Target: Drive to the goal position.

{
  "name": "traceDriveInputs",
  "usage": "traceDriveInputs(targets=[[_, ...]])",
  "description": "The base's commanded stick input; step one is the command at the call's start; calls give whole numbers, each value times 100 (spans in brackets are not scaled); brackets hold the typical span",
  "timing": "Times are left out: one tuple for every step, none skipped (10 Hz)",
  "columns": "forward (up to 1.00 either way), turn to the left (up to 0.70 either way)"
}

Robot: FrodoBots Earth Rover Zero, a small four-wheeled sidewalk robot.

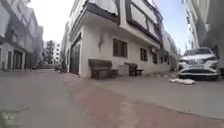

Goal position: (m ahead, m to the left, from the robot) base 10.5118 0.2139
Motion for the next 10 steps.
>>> traceDriveInputs(targets=[[100, -35], [100, -26], [100, -18], [100, -10], [100, -2], [100, 1], [100, 1], [100, 1], [100, 1], [100, 1]])
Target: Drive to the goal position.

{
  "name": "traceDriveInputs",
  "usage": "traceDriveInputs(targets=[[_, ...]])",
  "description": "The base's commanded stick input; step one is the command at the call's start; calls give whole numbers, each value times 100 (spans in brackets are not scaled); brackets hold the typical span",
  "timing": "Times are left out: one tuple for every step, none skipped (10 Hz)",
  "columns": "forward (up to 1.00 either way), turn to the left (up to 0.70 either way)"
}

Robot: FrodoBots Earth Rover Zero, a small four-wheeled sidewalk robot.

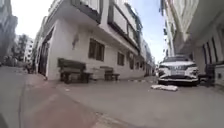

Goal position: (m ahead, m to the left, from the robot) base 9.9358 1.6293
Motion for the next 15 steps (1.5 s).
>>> traceDriveInputs(targets=[[100, 1], [100, 1], [100, 1], [100, 1], [100, 1], [100, 1], [100, 1], [100, 1], [100, -5], [100, -30], [100, -35], [100, -28], [100, -23], [100, -27], [100, -30]])
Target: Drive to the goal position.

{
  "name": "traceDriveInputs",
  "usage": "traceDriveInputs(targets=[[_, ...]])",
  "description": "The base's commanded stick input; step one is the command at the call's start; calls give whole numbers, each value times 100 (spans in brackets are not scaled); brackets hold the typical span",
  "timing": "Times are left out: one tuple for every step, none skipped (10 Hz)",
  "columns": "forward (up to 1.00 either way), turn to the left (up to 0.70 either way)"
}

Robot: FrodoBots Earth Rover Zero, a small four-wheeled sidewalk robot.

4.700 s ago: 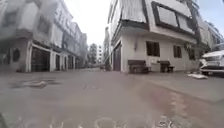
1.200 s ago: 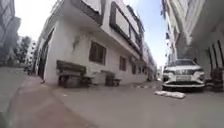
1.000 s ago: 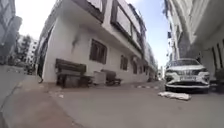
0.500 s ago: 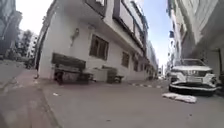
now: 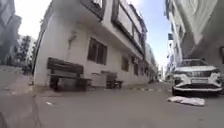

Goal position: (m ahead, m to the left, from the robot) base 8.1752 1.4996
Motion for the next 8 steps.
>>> traceDriveInputs(targets=[[100, -33], [100, -37], [100, -39], [100, -39], [100, -39], [100, -39], [100, -39], [100, -39]])
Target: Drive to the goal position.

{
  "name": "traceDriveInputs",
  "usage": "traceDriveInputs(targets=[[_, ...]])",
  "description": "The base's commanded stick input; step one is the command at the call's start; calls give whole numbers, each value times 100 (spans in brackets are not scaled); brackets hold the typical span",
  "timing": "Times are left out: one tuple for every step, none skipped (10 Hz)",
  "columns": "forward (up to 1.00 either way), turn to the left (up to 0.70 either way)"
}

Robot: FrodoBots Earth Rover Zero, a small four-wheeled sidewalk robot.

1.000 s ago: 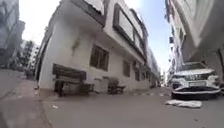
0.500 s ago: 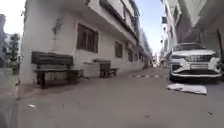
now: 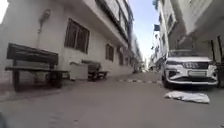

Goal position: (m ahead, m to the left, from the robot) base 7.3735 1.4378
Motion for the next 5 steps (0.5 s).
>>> traceDriveInputs(targets=[[100, -16], [100, 1], [100, 1], [100, 1], [100, 1]])
